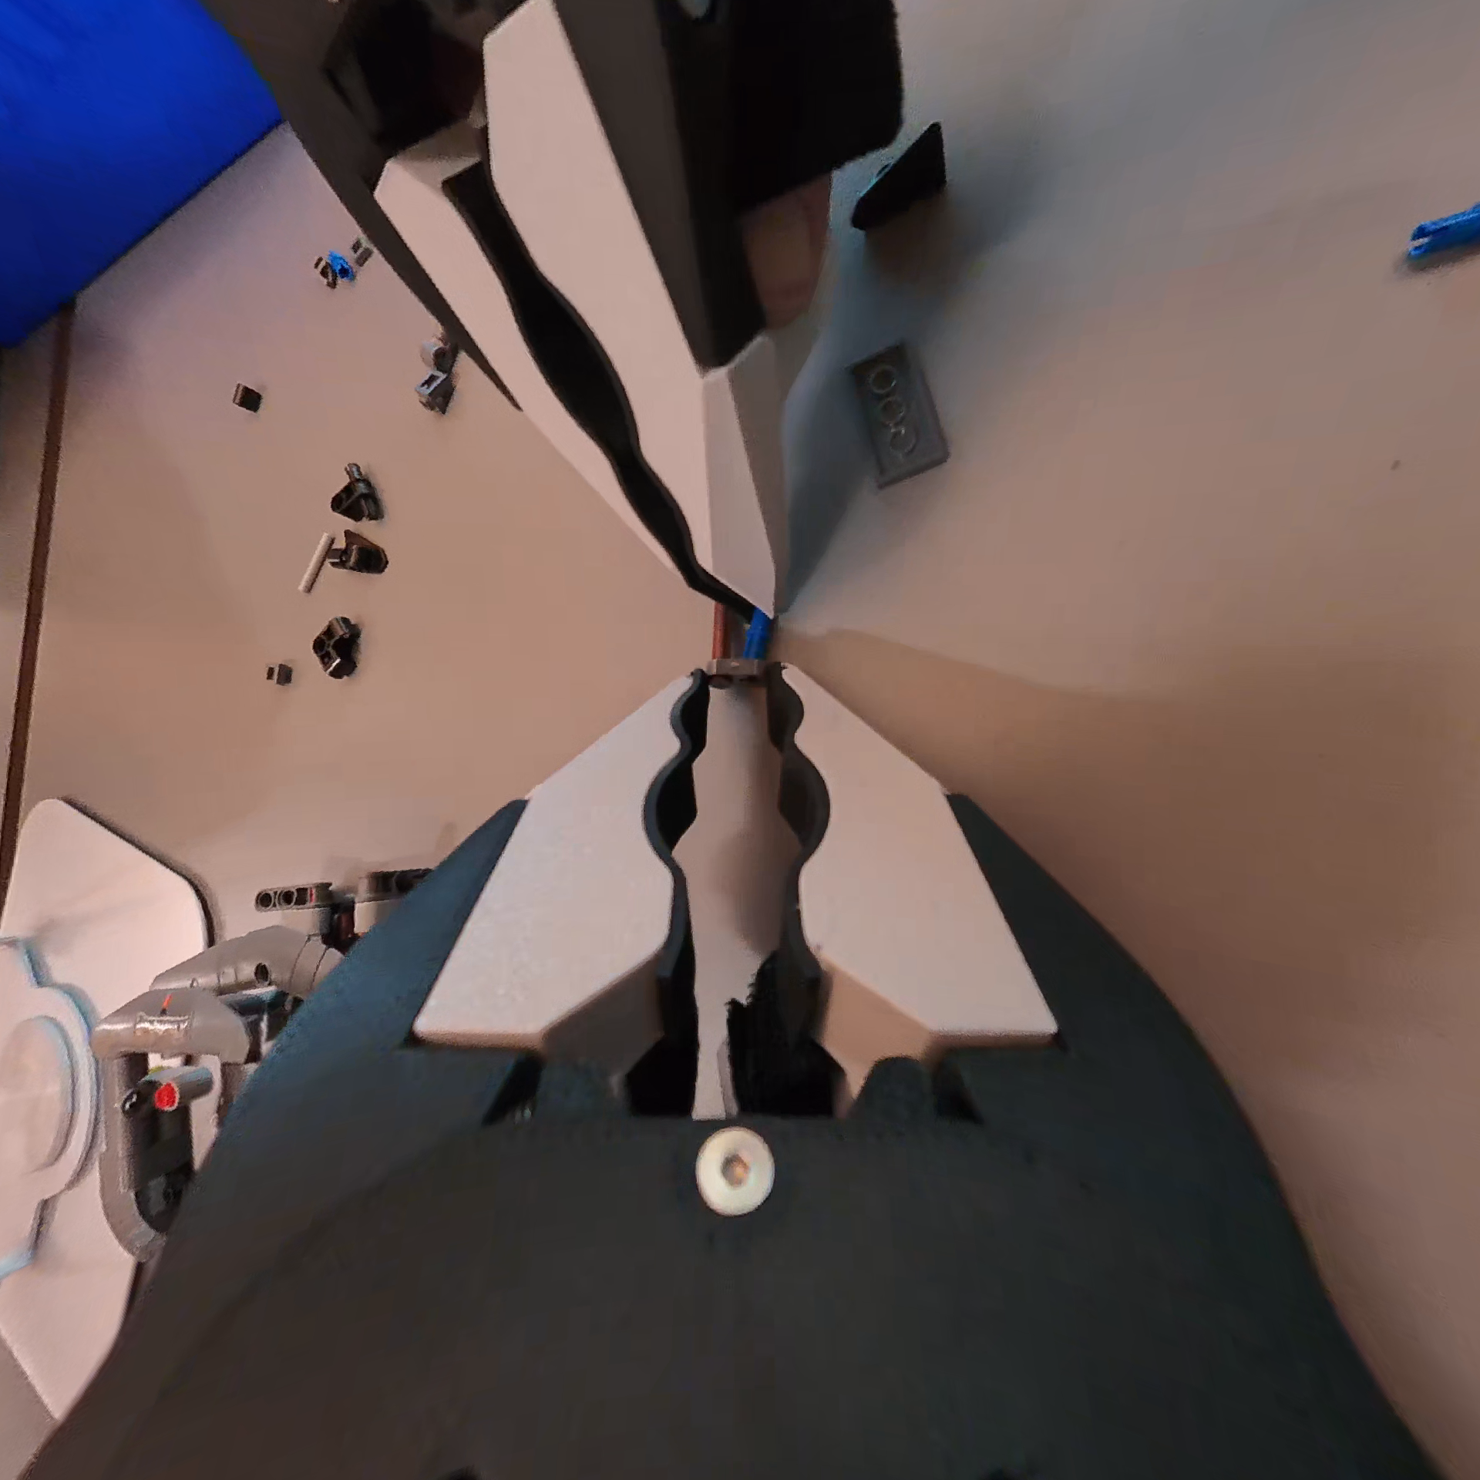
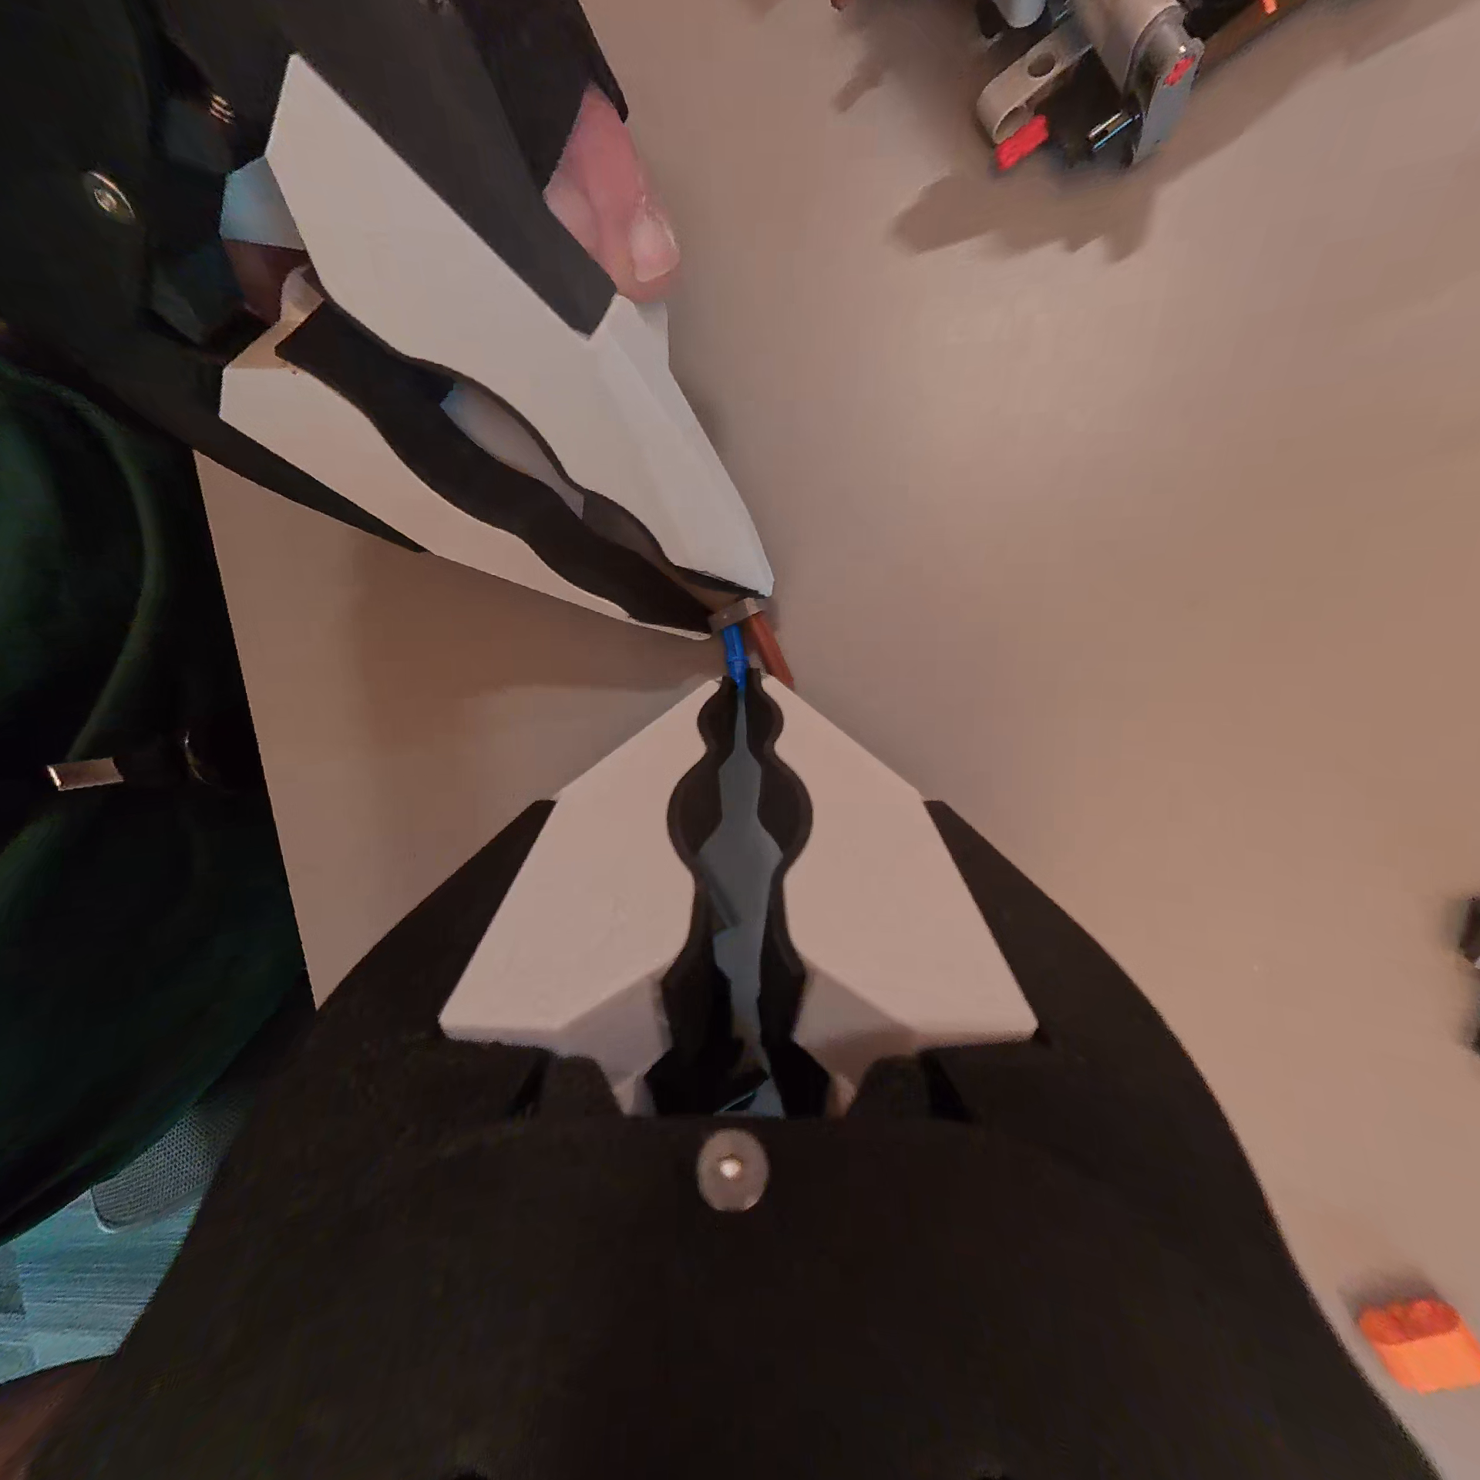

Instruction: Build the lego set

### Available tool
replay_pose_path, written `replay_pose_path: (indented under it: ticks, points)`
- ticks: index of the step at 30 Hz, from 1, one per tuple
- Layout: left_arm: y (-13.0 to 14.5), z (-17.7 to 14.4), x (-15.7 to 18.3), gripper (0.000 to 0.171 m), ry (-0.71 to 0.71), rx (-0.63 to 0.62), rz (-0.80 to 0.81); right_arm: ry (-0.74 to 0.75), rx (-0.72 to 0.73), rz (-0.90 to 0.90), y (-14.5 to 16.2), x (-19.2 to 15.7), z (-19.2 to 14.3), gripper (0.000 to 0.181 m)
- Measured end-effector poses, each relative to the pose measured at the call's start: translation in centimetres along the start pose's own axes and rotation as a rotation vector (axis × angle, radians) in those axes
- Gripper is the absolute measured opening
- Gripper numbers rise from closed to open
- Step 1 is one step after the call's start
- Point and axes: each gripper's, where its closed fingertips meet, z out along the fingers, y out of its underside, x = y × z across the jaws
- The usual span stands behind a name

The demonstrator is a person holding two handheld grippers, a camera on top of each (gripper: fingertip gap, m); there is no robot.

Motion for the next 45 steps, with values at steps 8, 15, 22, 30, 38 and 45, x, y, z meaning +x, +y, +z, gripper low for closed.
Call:
replay_pose_path:
  ticks: [8, 15, 22, 30, 38, 45]
  points:
    - [-0.03, -0.01, -0.01, 0.013, -0.013, 0.016, 0.033, -0.057, -0.009, -0.022, -0.02, -0.02, 0.00, 0.000]
    - [-0.01, 0.01, 0.04, 0.013, 0.024, 0.034, 0.030, -0.091, -0.025, -0.055, -0.03, 0.00, 0.00, 0.000]
    - [0.06, 0.06, 0.11, 0.013, 0.075, 0.054, -0.008, -0.117, -0.034, -0.050, -0.10, 0.05, 0.01, 0.000]
    - [0.12, 0.09, 0.18, 0.013, 0.111, 0.065, -0.052, -0.096, -0.059, -0.008, -0.20, 0.12, 0.07, 0.000]
    - [0.17, 0.08, 0.21, 0.013, 0.116, 0.073, -0.076, 0.037, -0.074, -0.051, -0.29, 0.25, 0.18, 0.000]
    - [0.34, 0.03, 0.06, 0.013, 0.111, 0.069, -0.077, 0.047, -0.072, -0.013, -0.56, 0.36, 0.30, 0.000]
